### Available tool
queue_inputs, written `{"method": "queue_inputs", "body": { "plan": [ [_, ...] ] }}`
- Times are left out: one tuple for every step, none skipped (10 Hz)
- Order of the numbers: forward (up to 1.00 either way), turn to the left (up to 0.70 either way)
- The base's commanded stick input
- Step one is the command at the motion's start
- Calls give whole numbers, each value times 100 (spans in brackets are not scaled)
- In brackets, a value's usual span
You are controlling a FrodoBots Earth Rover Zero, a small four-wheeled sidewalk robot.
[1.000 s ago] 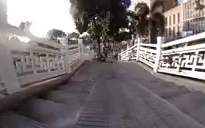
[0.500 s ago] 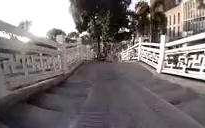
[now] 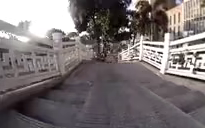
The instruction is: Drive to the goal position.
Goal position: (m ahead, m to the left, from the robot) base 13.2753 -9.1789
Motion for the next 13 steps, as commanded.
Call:
{"method": "queue_inputs", "body": {
  "plan": [
    [45, 0],
    [45, 0],
    [45, 0],
    [45, 0],
    [45, 0],
    [45, 0],
    [45, 0],
    [45, 0],
    [45, 0],
    [45, 0],
    [45, 0],
    [45, 0],
    [45, 0]
  ]
}}
